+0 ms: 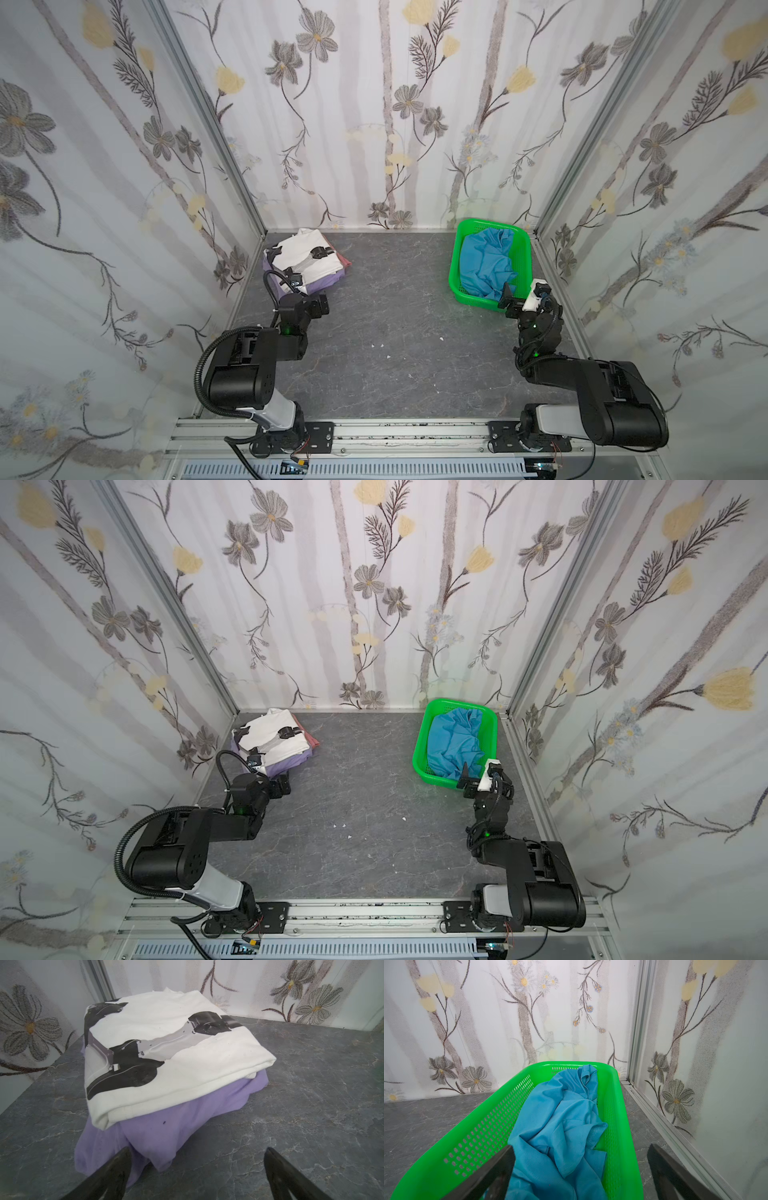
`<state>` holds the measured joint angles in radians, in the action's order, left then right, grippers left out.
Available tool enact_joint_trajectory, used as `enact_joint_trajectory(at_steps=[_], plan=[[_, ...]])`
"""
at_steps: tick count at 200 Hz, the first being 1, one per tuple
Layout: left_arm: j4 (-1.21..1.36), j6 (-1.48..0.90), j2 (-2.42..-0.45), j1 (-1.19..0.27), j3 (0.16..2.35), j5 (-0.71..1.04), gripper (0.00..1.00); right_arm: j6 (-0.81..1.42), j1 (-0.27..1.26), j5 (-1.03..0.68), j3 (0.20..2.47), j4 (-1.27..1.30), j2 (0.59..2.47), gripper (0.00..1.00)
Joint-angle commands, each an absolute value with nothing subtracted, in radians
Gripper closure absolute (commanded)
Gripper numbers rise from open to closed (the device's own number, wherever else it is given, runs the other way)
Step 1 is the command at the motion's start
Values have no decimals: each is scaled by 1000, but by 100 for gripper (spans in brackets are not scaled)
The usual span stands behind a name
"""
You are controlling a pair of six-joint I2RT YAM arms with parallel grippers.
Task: Fold and stack the t-shirts
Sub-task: 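Reach the right gripper into the green basket while the left arm moves forward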
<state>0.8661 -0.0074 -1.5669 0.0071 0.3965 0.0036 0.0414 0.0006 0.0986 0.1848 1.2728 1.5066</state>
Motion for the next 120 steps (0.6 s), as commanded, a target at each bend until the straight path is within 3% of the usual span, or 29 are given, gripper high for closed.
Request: enact_joint_trajectory(at_steps=[1, 97, 120], plan=[[882, -11, -1566, 6, 402, 2, 0, 43, 1, 97, 191, 1311, 1510, 0], [880, -12, -1566, 10, 403, 7, 0, 44, 1, 98, 190, 1311, 1509, 0], [804, -11, -1515, -34, 426, -154, 0, 43, 0, 98, 190, 1310, 1509, 0]])
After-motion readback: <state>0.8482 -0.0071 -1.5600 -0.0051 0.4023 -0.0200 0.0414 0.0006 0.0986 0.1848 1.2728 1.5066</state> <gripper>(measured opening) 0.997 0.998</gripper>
